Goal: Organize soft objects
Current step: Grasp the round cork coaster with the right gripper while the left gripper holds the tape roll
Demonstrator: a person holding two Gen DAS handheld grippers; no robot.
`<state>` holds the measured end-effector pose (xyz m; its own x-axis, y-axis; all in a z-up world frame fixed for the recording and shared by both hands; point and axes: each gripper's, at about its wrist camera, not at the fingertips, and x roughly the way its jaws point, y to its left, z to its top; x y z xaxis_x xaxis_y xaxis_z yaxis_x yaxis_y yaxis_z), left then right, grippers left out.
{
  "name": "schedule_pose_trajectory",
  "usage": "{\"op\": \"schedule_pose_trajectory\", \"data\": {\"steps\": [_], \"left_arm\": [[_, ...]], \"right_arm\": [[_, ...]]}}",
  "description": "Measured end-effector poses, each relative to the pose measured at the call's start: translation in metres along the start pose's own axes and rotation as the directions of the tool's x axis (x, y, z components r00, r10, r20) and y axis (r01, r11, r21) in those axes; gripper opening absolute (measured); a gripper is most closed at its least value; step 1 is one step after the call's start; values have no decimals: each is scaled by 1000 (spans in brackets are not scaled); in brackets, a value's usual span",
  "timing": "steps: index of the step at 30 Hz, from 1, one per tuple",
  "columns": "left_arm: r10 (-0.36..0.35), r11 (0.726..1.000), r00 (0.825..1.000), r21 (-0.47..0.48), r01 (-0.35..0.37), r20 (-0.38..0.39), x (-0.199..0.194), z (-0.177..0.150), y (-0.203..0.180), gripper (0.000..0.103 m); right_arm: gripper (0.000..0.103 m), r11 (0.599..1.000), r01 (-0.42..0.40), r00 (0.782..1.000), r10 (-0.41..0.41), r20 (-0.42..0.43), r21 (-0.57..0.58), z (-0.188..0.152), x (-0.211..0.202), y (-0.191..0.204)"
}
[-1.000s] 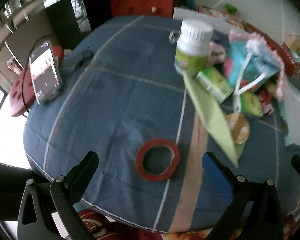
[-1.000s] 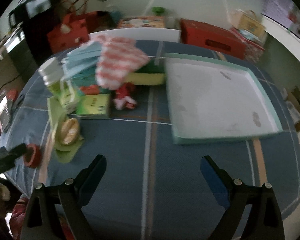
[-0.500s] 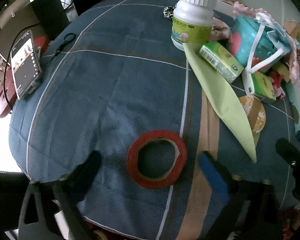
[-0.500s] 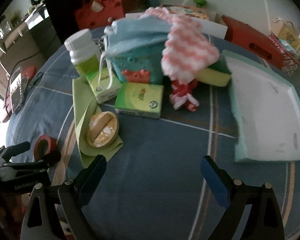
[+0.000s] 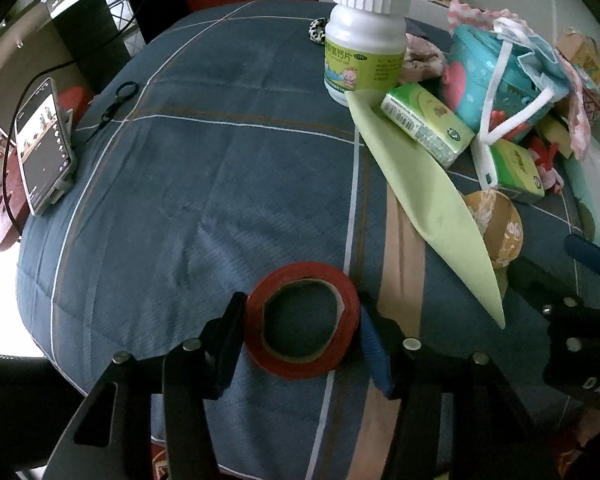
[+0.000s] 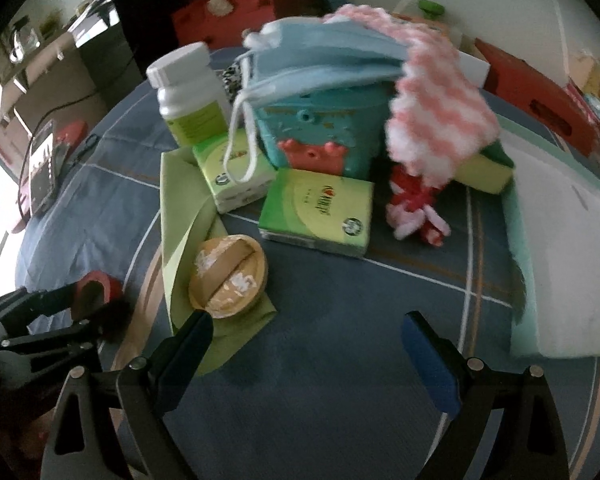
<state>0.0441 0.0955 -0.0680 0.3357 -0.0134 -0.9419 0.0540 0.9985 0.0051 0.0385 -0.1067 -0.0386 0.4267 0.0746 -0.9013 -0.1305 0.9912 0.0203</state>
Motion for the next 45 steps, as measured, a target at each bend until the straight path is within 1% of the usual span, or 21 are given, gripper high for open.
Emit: {"op": "schedule_pose_trajectory", "data": {"steps": [7,14,18,21,25,28,30,34,36,41,45], "left_arm": [[-12,1000,1000,-15,12,-5,-5,-4,1,55],[-12,1000,1000,-17,12,-2,-4,-7,4,55],[-11,1000,1000,-16,11,-3,-5,-7,4,55],[-11,1000,1000,-17,11,-3,-5,-6,4,55],[-11,1000,1000,-16,11,-3,-5,-6,4,55],[-9,1000,1000,-14,9,-3,-5,-6,4,55],[-9,1000,1000,-13,9,-3,-5,-6,3,55],[-9,1000,1000,-13,9,-3,-4,-6,3,55],[-8,1000,1000,-13,8,-3,-5,-6,3,55],[-4,1000,1000,-10,4,-4,-4,-6,2,55],[2,1000,1000,-3,-2,-6,-4,-6,-1,55]], "right_arm": [[96,995,35,999,-33,26,-94,10,18,29],[96,979,62,997,-54,48,-194,17,32,63],[94,975,76,997,-67,48,-209,19,45,76],[89,976,60,997,-49,55,-211,20,40,78],[84,974,46,998,-34,59,-220,19,37,78],[77,972,29,998,-16,60,-231,19,34,79],[67,970,12,998,4,61,-244,16,30,79],[60,967,-4,998,19,55,-256,20,39,92],[52,967,-21,998,35,52,-254,20,39,93],[51,969,-26,998,41,54,-247,19,40,94],[51,974,-28,997,43,62,-224,11,25,78]]}}
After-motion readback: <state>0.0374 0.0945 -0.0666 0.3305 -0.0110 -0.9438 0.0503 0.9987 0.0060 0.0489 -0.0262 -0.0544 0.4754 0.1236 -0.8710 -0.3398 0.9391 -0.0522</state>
